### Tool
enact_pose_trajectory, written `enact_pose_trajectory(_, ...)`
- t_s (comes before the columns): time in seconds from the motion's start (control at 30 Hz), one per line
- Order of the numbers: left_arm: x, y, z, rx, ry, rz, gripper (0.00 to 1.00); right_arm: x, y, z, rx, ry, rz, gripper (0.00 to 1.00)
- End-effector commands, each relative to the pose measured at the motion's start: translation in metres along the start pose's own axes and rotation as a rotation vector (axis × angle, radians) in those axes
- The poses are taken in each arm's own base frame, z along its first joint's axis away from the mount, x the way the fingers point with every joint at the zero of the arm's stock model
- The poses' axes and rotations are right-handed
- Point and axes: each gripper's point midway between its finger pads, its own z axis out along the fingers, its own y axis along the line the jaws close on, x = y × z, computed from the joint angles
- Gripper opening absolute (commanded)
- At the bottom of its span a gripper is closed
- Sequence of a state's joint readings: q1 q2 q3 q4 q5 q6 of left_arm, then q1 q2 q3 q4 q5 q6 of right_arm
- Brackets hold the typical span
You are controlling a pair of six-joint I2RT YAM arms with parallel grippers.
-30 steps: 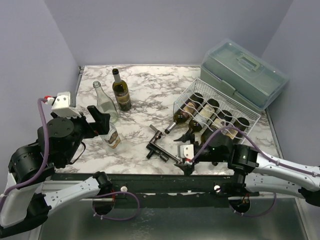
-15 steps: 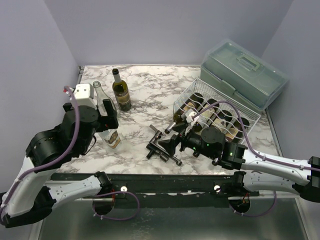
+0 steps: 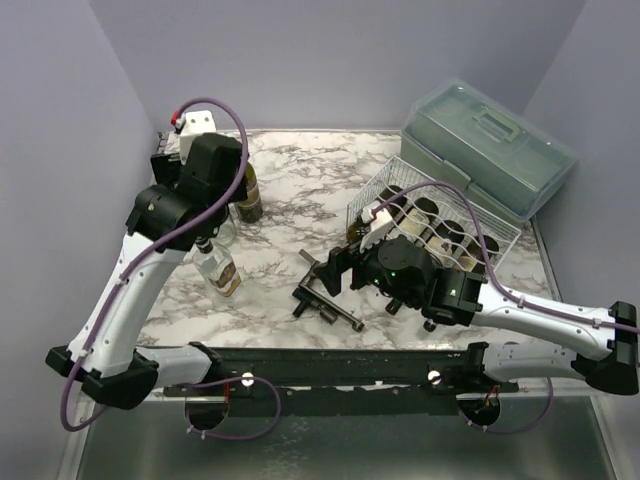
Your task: Put the wine bottle on the wine rack
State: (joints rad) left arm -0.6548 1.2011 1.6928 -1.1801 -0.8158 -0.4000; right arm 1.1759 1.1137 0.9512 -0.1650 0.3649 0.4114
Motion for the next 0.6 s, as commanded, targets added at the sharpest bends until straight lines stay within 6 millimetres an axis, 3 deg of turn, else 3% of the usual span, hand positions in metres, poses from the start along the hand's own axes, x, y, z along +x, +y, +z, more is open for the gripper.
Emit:
enact_pose_trajectory(0.0, -0.010, -0.004, 0.032, 0.050, 0.066, -0.053, 0.99, -0.013, -0.017, -0.017, 0.082, -0.038, 0.048, 1.00)
enact_pose_trajectory(0.3, -0.010, 0.020, 0.087, -0.043, 0.077, -0.151, 0.99, -0.022, -0.037, -0.058, 0.052, -0.140, -0.019, 1.00)
enact_pose_trajectory(0.57, 0.004, 0.038, 0.130, -0.077, 0.103, -0.191, 0.99, -0.031, -0.038, -0.077, 0.010, -0.191, -0.043, 1.00)
